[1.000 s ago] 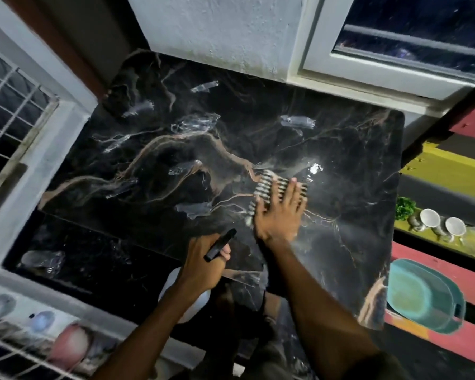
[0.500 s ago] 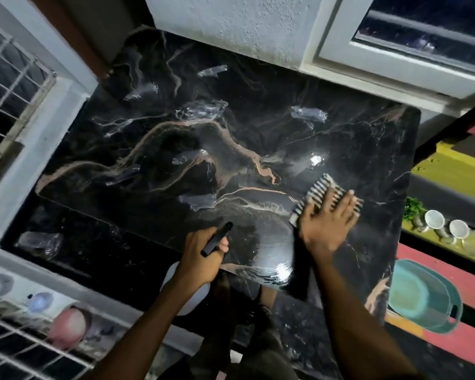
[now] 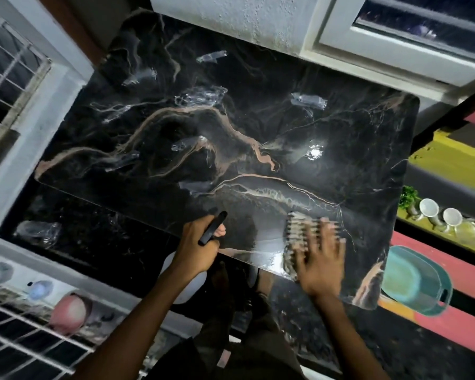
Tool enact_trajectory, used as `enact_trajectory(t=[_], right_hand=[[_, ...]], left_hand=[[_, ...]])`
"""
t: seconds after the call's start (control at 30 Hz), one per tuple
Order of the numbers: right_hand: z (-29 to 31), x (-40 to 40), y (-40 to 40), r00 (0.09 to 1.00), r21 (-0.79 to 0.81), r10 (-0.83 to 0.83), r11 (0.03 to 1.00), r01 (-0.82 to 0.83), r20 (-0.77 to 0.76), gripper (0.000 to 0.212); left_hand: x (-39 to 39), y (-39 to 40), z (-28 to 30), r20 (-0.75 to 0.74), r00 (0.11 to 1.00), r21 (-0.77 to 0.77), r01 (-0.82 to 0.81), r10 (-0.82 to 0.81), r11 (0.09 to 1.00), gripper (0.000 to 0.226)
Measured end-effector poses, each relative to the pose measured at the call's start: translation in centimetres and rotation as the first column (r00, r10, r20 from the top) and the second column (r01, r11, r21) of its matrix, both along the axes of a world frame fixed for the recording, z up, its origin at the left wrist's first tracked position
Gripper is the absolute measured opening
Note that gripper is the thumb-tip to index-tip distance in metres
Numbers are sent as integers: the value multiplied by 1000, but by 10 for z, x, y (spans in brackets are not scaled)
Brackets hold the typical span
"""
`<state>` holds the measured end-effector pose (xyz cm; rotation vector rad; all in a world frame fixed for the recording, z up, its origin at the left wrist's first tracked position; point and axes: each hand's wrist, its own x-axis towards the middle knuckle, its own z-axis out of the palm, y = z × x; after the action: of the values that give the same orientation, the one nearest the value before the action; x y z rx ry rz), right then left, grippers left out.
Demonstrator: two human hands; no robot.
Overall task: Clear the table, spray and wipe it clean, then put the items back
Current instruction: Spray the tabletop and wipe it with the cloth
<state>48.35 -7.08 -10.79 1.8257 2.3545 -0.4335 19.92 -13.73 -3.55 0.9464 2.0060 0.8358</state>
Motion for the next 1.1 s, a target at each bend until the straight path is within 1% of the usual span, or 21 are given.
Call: enact_trajectory(t=[0.07, 0.13, 0.17, 0.2, 0.23, 0.27, 0.3, 0.37, 0.43, 0.47, 0.53, 0.63, 0.7, 0.77, 0.8, 0.83, 0.9, 0.93, 0.97, 1.03, 1.1], right_hand=[[-1, 10, 30, 969, 18, -248, 969, 248, 2, 71], [-3, -25, 49, 872, 33, -488, 872, 489, -31, 73], [-1, -52, 52, 842, 21, -537, 843, 538, -42, 74], [-2, -78, 48, 860, 20, -507, 861, 509, -51, 74], [-4, -102, 37, 913, 26, -403, 914, 405, -60, 74], [-5, -123, 21, 968, 36, -240, 969, 243, -75, 72], [-5, -136, 2, 992, 26, -64, 997, 67, -107, 70], [-1, -133, -30, 969, 1, 189, 982, -191, -157, 68], [0, -96, -42, 954, 5, 244, 969, -247, -172, 66], [-1, -68, -43, 966, 1, 200, 979, -202, -162, 66], [-2, 0, -36, 995, 5, 12, 1000, -11, -95, 65], [-3, 79, 0, 951, 9, -307, 952, 307, -29, 68], [-5, 83, 33, 882, 8, -470, 882, 471, -39, 72], [-4, 52, 54, 819, -1, -572, 820, 573, -51, 75], [-5, 35, 57, 824, 1, -563, 826, 564, -55, 75], [-5, 18, 54, 869, 10, -490, 871, 491, -64, 74], [-5, -3, 25, 979, 30, -183, 982, 186, -84, 70], [-4, -5, 7, 994, 19, -34, 999, 36, -106, 68], [-2, 2, -7, 990, 10, 59, 998, -58, -129, 67], [-2, 28, -23, 985, 8, 76, 997, -75, -156, 66], [-3, 59, -26, 991, 7, -6, 1000, 7, -135, 65]], left_hand=[[4, -2, 0, 22, 1000, -19, 5, -5, 1000, 33], [9, -3, 0, 26, 1000, -30, 5, -5, 1000, 32], [12, -4, 0, 28, 1000, -33, 9, -8, 999, 32], [15, -3, 0, 29, 999, -39, 22, -20, 999, 31], [19, -3, 1, 23, 999, -40, 43, -42, 998, 30], [23, -2, 3, 9, 998, -27, 66, -66, 997, 28], [26, -1, 4, -10, 996, -2, 90, -90, 996, 25], [30, 2, 2, -57, 990, 35, 135, -133, 990, 20], [33, 9, 0, -64, 987, 3, 150, -149, 989, 22], [35, 12, 0, -50, 987, -14, 154, -154, 988, 27], [43, 19, 2, -25, 984, -19, 176, -176, 984, 28], [57, 28, 4, -2, 973, -16, 233, -233, 972, 24], [65, 35, 5, -10, 970, -34, 243, -243, 970, 24], [75, 42, 7, -12, 965, -46, 260, -261, 964, 27], [82, 46, 10, -18, 960, -59, 279, -280, 959, 28], [89, 50, 12, -19, 953, -77, 299, -301, 951, 28], [102, 61, 14, -13, 936, -114, 349, -353, 930, 23], [106, 66, 15, -12, 926, -133, 373, -378, 918, 20], [112, 74, 17, -15, 916, -145, 394, -400, 908, 18], [124, 89, 20, -34, 910, -161, 402, -412, 901, 18], [139, 103, 27, -48, 911, -186, 394, -409, 900, 18]])
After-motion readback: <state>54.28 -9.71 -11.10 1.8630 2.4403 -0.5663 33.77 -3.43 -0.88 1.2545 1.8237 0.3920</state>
